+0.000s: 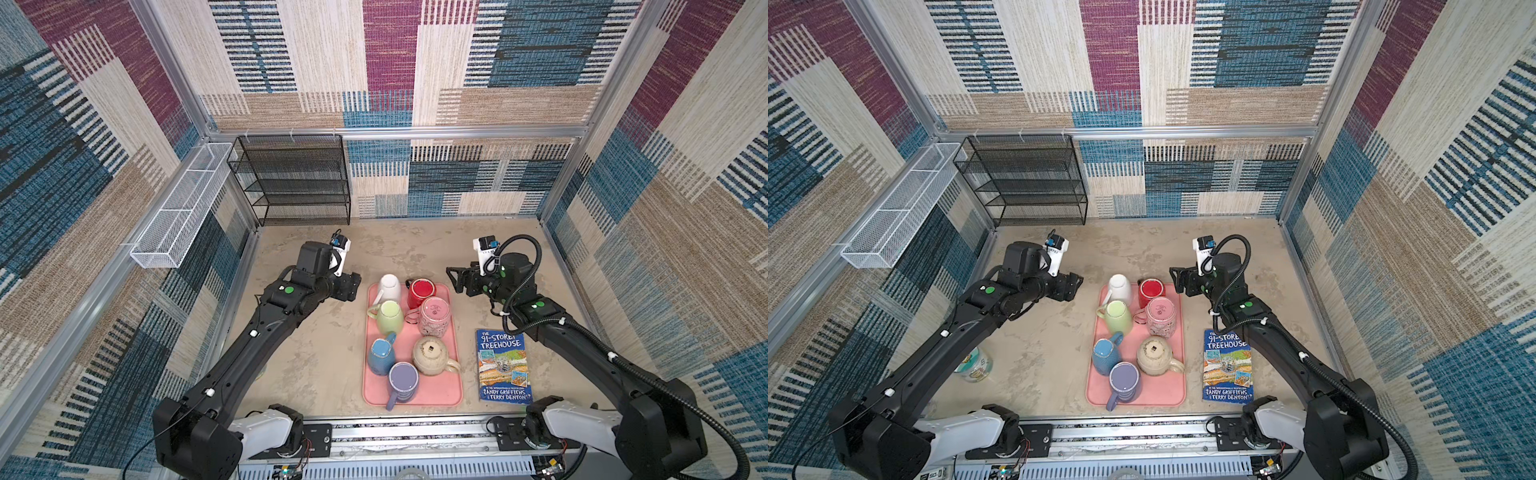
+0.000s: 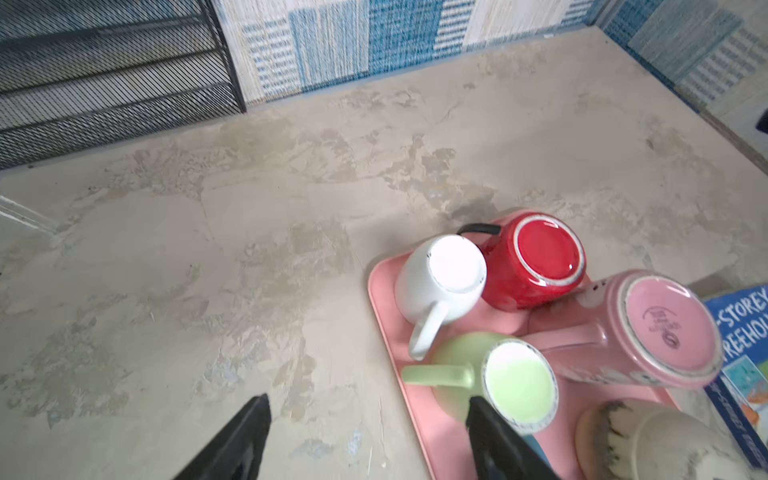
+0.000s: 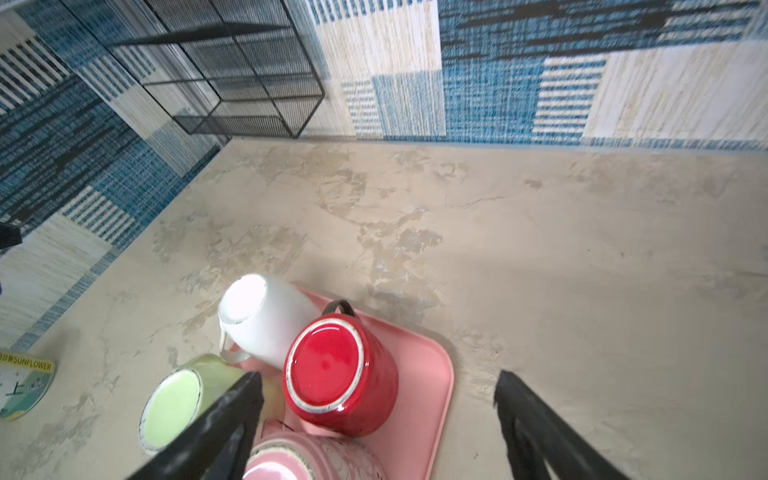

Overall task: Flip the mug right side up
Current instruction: 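Move both grippers forward over the pink tray of upside-down mugs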

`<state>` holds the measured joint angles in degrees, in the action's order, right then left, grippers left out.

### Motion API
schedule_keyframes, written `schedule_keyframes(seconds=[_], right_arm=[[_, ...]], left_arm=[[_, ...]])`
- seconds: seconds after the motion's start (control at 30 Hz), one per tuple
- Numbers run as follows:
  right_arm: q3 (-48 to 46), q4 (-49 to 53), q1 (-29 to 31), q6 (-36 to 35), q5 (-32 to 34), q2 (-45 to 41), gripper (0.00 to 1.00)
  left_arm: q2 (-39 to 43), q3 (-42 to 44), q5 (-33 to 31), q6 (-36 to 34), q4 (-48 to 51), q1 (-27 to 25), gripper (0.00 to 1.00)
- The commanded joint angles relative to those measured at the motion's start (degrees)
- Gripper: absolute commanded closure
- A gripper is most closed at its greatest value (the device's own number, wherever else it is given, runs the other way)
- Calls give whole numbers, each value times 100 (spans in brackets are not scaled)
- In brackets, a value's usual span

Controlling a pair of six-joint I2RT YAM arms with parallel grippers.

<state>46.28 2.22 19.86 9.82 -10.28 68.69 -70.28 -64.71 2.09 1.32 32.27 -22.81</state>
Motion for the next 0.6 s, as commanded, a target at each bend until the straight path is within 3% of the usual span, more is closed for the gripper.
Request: schedule_keyframes(seconds=[0.0,0.3,0.57], right_arm=[[301,502,99,-14,93,192,12],[892,1583,325,-267,291,539,16],[1169,2039,449,-310,615,832,20]], left_arm=[[49,28,88,97,366,-171,21],[164,24,-270,252,632,-503,21],[99,-4,-15,384,666,-549,22]])
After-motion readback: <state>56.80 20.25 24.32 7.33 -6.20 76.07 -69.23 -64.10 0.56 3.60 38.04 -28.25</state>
